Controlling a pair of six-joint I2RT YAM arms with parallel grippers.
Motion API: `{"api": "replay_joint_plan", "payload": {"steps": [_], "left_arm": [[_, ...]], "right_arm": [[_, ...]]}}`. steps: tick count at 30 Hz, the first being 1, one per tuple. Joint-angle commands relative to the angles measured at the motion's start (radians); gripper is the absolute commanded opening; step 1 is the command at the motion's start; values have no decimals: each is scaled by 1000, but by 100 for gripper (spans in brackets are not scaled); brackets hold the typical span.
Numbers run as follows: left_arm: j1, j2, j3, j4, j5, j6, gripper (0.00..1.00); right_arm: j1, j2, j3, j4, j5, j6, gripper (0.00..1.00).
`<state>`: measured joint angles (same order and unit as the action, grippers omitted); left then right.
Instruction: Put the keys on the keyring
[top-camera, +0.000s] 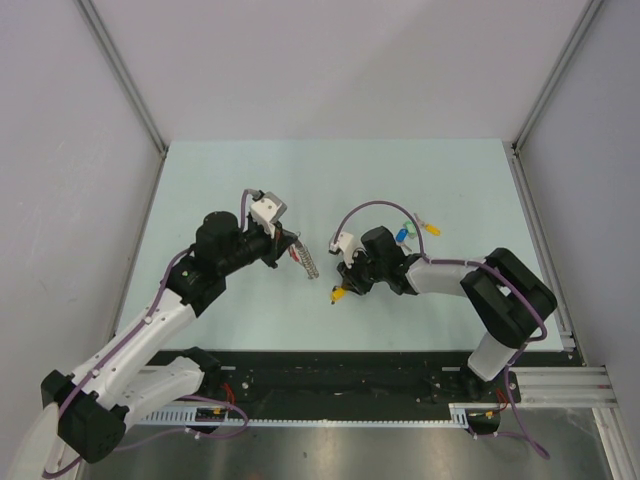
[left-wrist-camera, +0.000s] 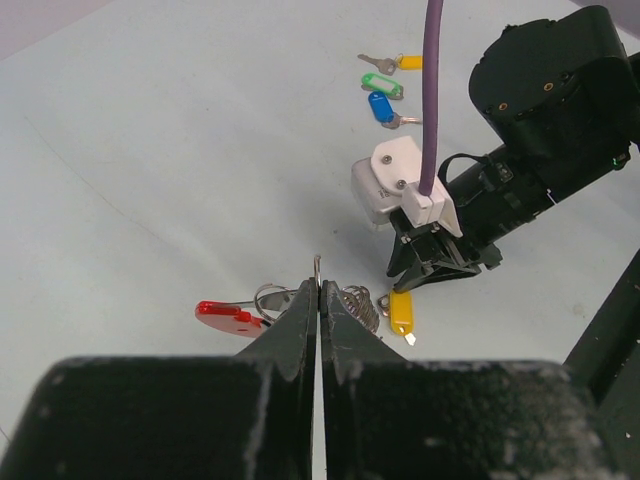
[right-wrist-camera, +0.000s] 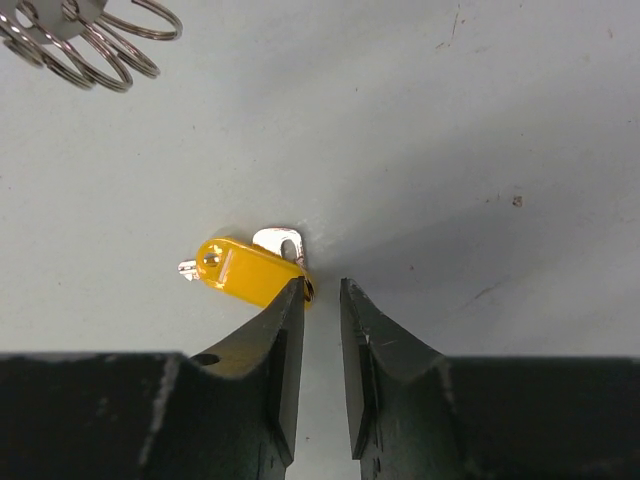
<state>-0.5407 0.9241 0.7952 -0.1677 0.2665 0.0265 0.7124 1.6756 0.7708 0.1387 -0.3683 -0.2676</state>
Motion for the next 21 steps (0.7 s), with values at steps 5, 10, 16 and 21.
{"api": "replay_joint_plan", "payload": {"steps": [5,10,16,21], "left_arm": [[7,2,52,34,11,16,0],[7,1,53,36,17,21,0],[7,-10,47,46,53,38,0],[5,-31,36,69,121,87,0]], "right_arm": [[5,13,33,-5,-12,-24,16],[5,-14,33,-13,-5,-25,0],[12,-128,33,-44,57,-21,0],[38,-235,32,-77,208,-12,0]]}}
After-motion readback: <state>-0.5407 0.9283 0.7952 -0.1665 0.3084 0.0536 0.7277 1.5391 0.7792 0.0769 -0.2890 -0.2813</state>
